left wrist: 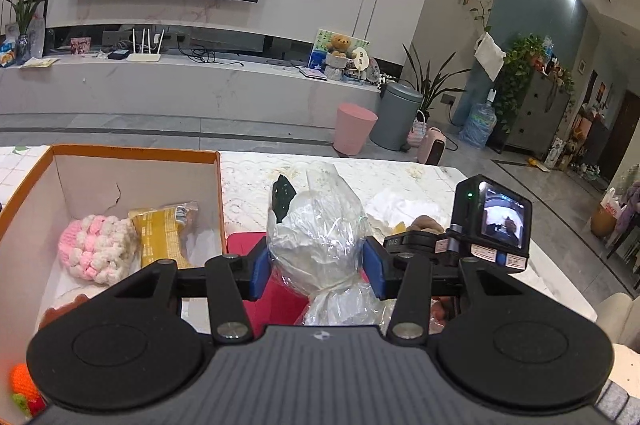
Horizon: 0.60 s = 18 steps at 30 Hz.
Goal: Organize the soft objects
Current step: 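Lift the plastic bag with the left tool while the right tool grasps the yellow cloth, then lift the yellow cloth with the right tool while the left tool holds the plastic bag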
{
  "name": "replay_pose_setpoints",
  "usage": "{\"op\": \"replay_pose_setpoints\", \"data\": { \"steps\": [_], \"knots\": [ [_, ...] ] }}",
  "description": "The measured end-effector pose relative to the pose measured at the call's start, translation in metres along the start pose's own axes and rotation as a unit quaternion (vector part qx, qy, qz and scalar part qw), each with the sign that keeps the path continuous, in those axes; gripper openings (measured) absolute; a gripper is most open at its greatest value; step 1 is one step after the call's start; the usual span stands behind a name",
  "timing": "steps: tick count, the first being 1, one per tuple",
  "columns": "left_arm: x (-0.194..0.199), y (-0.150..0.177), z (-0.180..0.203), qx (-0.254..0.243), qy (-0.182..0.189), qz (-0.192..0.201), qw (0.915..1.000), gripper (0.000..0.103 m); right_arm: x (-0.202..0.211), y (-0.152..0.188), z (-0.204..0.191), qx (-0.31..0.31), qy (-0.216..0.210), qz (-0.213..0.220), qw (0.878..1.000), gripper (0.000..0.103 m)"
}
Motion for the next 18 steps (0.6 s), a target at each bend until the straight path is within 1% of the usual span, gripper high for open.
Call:
{"op": "replay_pose_setpoints", "data": {
  "steps": [1, 2, 3, 4, 7, 9, 12, 15, 16, 18],
  "knots": [
    [0.000, 0.000, 0.001, -0.001, 0.000, 0.000, 1.0000, 0.054, -0.003, 0.000, -0.001, -0.002, -0.001, 0.001, 1.000, 0.035],
    [0.000, 0.000, 0.001, 0.000, 0.000, -0.001, 1.0000, 0.054, -0.006, 0.000, -0.001, -0.002, -0.004, 0.002, 1.000, 0.032],
    [0.000, 0.000, 0.000, 0.001, 0.000, -0.002, 1.0000, 0.054, -0.009, 0.001, -0.002, 0.003, -0.005, 0.001, 1.000, 0.026],
    [0.000, 0.000, 0.000, 0.003, 0.000, -0.003, 1.0000, 0.054, -0.011, 0.002, -0.003, 0.010, -0.003, 0.001, 1.000, 0.011],
    [-0.002, 0.000, -0.002, 0.006, 0.000, -0.008, 0.9999, 0.055, -0.010, 0.002, -0.003, 0.035, -0.005, 0.002, 0.999, 0.005],
    [-0.004, 0.000, -0.004, 0.009, -0.002, -0.014, 0.9998, 0.055, -0.009, 0.002, 0.001, 0.034, -0.011, -0.005, 0.999, 0.004],
    [-0.004, -0.001, -0.006, 0.020, 0.002, -0.019, 0.9996, 0.055, 0.000, -0.002, 0.010, 0.015, -0.031, -0.019, 0.999, 0.003],
    [-0.002, -0.001, -0.006, 0.023, 0.002, -0.020, 0.9995, 0.054, 0.024, -0.006, 0.018, 0.004, -0.053, -0.034, 0.998, 0.003],
    [-0.002, -0.001, -0.006, 0.023, 0.001, -0.020, 0.9995, 0.054, 0.034, -0.007, 0.020, 0.008, -0.059, -0.040, 0.997, 0.003],
    [-0.001, -0.002, -0.004, 0.022, -0.001, -0.020, 0.9995, 0.054, 0.057, -0.003, 0.023, 0.028, -0.063, -0.065, 0.995, 0.003]
  ]
}}
Point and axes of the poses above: each gripper's, at about its wrist camera, not at the fingertips, and x roughly against the way its jaws point, z to its right, y to its underside, the point moved 6 cm from there along -x, roughly the way its jaws point, and after that the axes turned 2 degrees about -z, right-handed, at the moved point
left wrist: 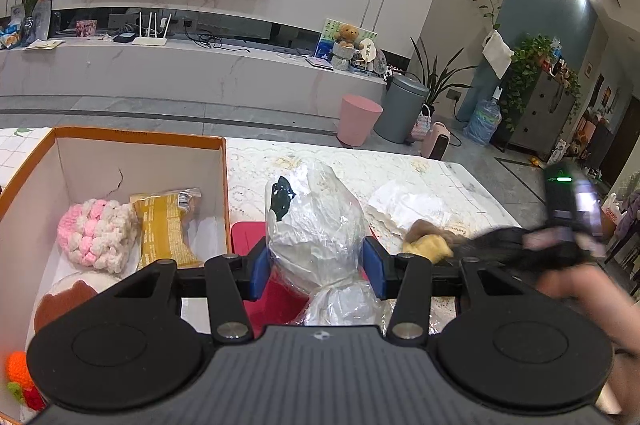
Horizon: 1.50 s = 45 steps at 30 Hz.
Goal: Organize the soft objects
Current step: 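Lift the yellow cloth with the right tool while the left tool holds the plastic bag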
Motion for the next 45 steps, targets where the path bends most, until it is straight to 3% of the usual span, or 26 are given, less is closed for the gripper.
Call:
{"op": "replay_pose_setpoints", "data": {
  "steps": [5, 8, 11, 13, 14, 16, 20, 24, 28, 30, 38, 42, 45],
  "knots": [
    [0.007, 0.001, 0.011, -0.013, 0.012, -0.001, 0.9998, 0.054, 0.053, 0.042, 0.006, 0.059, -0.012, -0.058, 0.996, 0.003],
    [0.011, 0.003, 0.022, -0.035, 0.009, 0.004, 0.9993, 0.054, 0.061, 0.067, 0.025, 0.055, 0.057, -0.049, 0.996, 0.004],
    [0.012, 0.006, 0.031, -0.051, 0.009, 0.003, 0.9987, 0.054, 0.046, 0.085, 0.043, 0.038, 0.079, -0.064, 0.994, 0.007],
    [0.011, 0.010, 0.036, -0.070, 0.005, 0.003, 0.9975, 0.054, 0.034, 0.091, 0.053, 0.017, 0.083, -0.071, 0.994, 0.014],
    [0.011, 0.011, 0.039, -0.081, 0.004, 0.004, 0.9967, 0.054, 0.029, 0.091, 0.057, 0.014, 0.091, -0.069, 0.993, 0.030],
    [0.010, 0.015, 0.046, -0.093, 0.012, 0.000, 0.9956, 0.054, 0.026, 0.087, 0.058, 0.017, 0.099, -0.057, 0.993, 0.040],
    [0.005, 0.024, 0.063, -0.110, 0.032, -0.014, 0.9933, 0.054, 0.022, 0.078, 0.052, 0.038, 0.080, -0.033, 0.996, 0.039],
    [0.003, 0.036, 0.078, -0.138, 0.032, -0.014, 0.9898, 0.054, 0.011, 0.077, 0.057, 0.017, 0.040, -0.036, 0.998, 0.038],
    [0.004, 0.042, 0.088, -0.152, 0.033, -0.016, 0.9877, 0.054, 0.014, 0.076, 0.063, 0.015, 0.038, -0.034, 0.999, 0.014],
    [0.005, 0.043, 0.092, -0.166, 0.022, -0.007, 0.9859, 0.054, 0.015, 0.075, 0.067, -0.003, 0.025, -0.035, 0.999, 0.007],
    [0.001, 0.052, 0.103, -0.167, 0.025, -0.027, 0.9853, 0.054, 0.029, 0.071, 0.064, -0.004, 0.026, -0.015, 1.000, 0.005],
    [-0.004, 0.052, 0.124, -0.199, 0.036, -0.039, 0.9786, 0.054, 0.043, 0.071, 0.056, 0.023, 0.047, 0.003, 0.999, 0.005],
    [-0.010, 0.045, 0.134, -0.205, 0.040, -0.059, 0.9762, 0.054, 0.058, 0.068, 0.046, 0.039, 0.038, 0.014, 0.998, 0.005]
  ]
}}
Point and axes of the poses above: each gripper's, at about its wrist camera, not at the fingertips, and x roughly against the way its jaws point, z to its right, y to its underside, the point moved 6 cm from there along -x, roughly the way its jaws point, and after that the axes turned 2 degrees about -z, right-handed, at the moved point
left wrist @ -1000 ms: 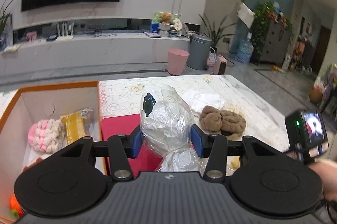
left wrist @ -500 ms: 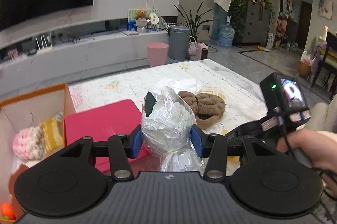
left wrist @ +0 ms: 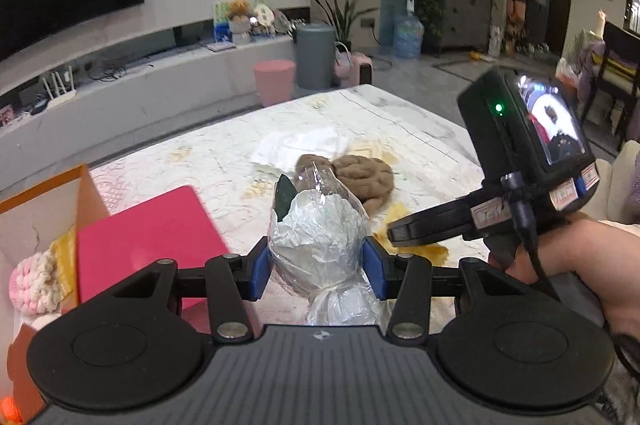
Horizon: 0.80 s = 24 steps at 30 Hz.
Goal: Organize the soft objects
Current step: 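Lift the yellow cloth with the right tool while the left tool holds the plastic bag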
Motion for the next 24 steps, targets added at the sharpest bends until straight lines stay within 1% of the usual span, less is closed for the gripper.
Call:
{"op": "replay_pose_setpoints", "data": {
  "steps": [2, 4, 7, 11, 14, 17, 19, 20, 22, 24],
  "knots": [
    [-0.005, -0.009, 0.000, -0.006, 0.003, -0.003, 1.0000, 0.054, 0.008, -0.007, -0.006, 0.020, 0.010, 0.013, 1.000, 0.005],
    [-0.010, -0.016, -0.002, -0.011, -0.005, -0.010, 0.9999, 0.054, 0.014, -0.016, -0.009, 0.032, 0.015, 0.023, 0.999, 0.005],
    [-0.015, -0.030, -0.010, -0.011, -0.012, -0.011, 0.9998, 0.054, 0.018, -0.032, -0.011, 0.021, 0.014, 0.023, 0.999, 0.005],
    [-0.017, -0.052, -0.030, 0.006, -0.033, -0.001, 0.9994, 0.054, 0.030, -0.064, -0.026, 0.011, 0.015, 0.049, 0.999, 0.005],
    [-0.015, -0.066, -0.051, 0.019, -0.045, 0.003, 0.9988, 0.054, 0.041, -0.090, -0.048, 0.011, 0.008, 0.069, 0.997, 0.005],
    [-0.007, -0.078, -0.082, 0.033, -0.076, 0.014, 0.9965, 0.054, 0.052, -0.112, -0.077, 0.015, -0.001, 0.090, 0.996, 0.005],
    [-0.002, -0.084, -0.105, 0.045, -0.091, -0.004, 0.9949, 0.054, 0.061, -0.124, -0.100, 0.024, -0.009, 0.104, 0.994, 0.005],
    [0.003, -0.086, -0.118, 0.060, -0.095, -0.005, 0.9937, 0.054, 0.064, -0.129, -0.111, 0.029, -0.013, 0.109, 0.993, 0.005],
    [0.014, -0.089, -0.141, 0.071, -0.104, -0.007, 0.9920, 0.054, 0.072, -0.137, -0.134, 0.032, -0.026, 0.120, 0.992, 0.005],
    [0.030, -0.092, -0.166, 0.080, -0.132, 0.004, 0.9880, 0.054, 0.082, -0.143, -0.154, 0.032, -0.044, 0.131, 0.990, 0.005]
  ]
}}
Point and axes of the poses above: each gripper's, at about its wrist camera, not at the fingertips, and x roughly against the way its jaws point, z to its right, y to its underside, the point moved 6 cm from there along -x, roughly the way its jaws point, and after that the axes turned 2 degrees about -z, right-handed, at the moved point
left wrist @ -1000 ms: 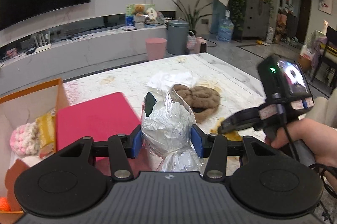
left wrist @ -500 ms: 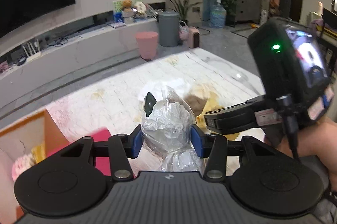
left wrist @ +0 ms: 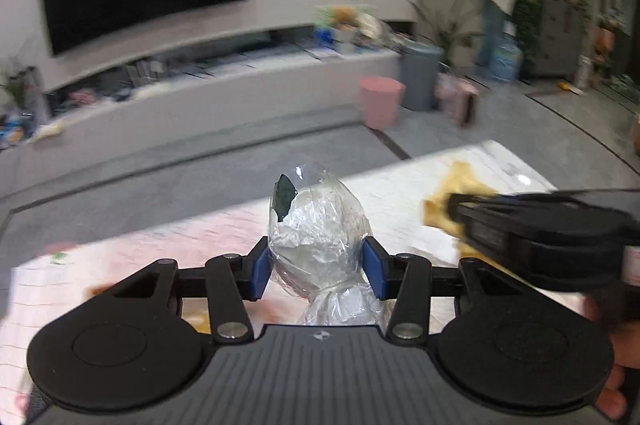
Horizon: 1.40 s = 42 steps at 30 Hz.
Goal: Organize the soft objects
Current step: 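Lift the yellow cloth with the right tool while the left tool holds the plastic bag, then carry the yellow cloth with the right tool while the left tool carries the plastic bag to the orange box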
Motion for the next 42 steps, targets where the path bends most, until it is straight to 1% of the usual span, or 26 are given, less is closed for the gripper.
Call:
{"op": "replay_pose_setpoints", "data": {
  "steps": [3, 6, 11, 14, 17, 20, 21, 23, 25, 27, 30, 33, 34, 37, 38, 40, 42],
  "knots": [
    [0.017, -0.012, -0.036, 0.016, -0.029, 0.011, 0.9994, 0.054, 0.012, -0.011, -0.033, 0.018, -0.014, 0.021, 1.000, 0.005],
    [0.040, -0.022, -0.066, 0.032, -0.056, 0.029, 0.9975, 0.054, 0.023, -0.017, -0.064, 0.037, -0.037, 0.030, 0.998, 0.005],
    [0.077, -0.039, -0.110, 0.060, -0.084, 0.055, 0.9932, 0.054, 0.040, -0.025, -0.109, 0.067, -0.063, 0.045, 0.995, 0.005],
    [0.094, -0.043, -0.126, 0.078, -0.086, 0.072, 0.9907, 0.054, 0.053, -0.031, -0.133, 0.074, -0.086, 0.050, 0.992, 0.005],
    [0.097, -0.046, -0.140, 0.091, -0.081, 0.082, 0.9891, 0.054, 0.064, -0.031, -0.154, 0.094, -0.121, 0.048, 0.987, 0.005],
    [0.097, -0.032, -0.150, 0.096, -0.081, 0.088, 0.9882, 0.054, 0.062, -0.022, -0.164, 0.103, -0.165, 0.023, 0.981, 0.005],
    [0.094, -0.027, -0.152, 0.093, -0.079, 0.084, 0.9889, 0.054, 0.058, -0.019, -0.165, 0.102, -0.175, 0.014, 0.979, 0.005],
    [0.084, -0.013, -0.155, 0.082, -0.083, 0.065, 0.9911, 0.054, 0.052, -0.011, -0.166, 0.105, -0.179, 0.000, 0.978, 0.005],
    [0.070, 0.004, -0.157, 0.072, -0.096, 0.042, 0.9918, 0.054, 0.047, -0.003, -0.166, 0.118, -0.176, -0.002, 0.977, 0.005],
    [0.049, 0.020, -0.157, 0.067, -0.101, 0.007, 0.9926, 0.054, 0.039, 0.005, -0.165, 0.122, -0.175, -0.009, 0.977, 0.005],
    [0.024, 0.048, -0.153, 0.063, -0.086, -0.045, 0.9933, 0.054, 0.025, 0.015, -0.162, 0.113, -0.186, -0.032, 0.975, 0.005],
    [0.002, 0.080, -0.150, 0.039, -0.095, -0.112, 0.9883, 0.054, 0.015, 0.030, -0.157, 0.130, -0.176, -0.043, 0.975, 0.005],
    [-0.001, 0.091, -0.149, 0.032, -0.091, -0.132, 0.9865, 0.054, 0.013, 0.035, -0.156, 0.136, -0.171, -0.046, 0.975, 0.005],
    [0.008, 0.118, -0.146, 0.004, -0.075, -0.162, 0.9840, 0.054, 0.009, 0.049, -0.151, 0.145, -0.170, -0.056, 0.973, 0.005],
    [0.012, 0.126, -0.146, -0.007, -0.078, -0.172, 0.9820, 0.054, 0.011, 0.054, -0.149, 0.150, -0.171, -0.059, 0.972, 0.005],
    [0.015, 0.139, -0.142, -0.032, -0.091, -0.201, 0.9749, 0.054, 0.008, 0.062, -0.149, 0.161, -0.170, -0.064, 0.970, 0.005],
    [0.016, 0.145, -0.137, -0.050, -0.092, -0.207, 0.9727, 0.054, 0.005, 0.069, -0.147, 0.170, -0.171, -0.071, 0.968, 0.005]
  ]
}}
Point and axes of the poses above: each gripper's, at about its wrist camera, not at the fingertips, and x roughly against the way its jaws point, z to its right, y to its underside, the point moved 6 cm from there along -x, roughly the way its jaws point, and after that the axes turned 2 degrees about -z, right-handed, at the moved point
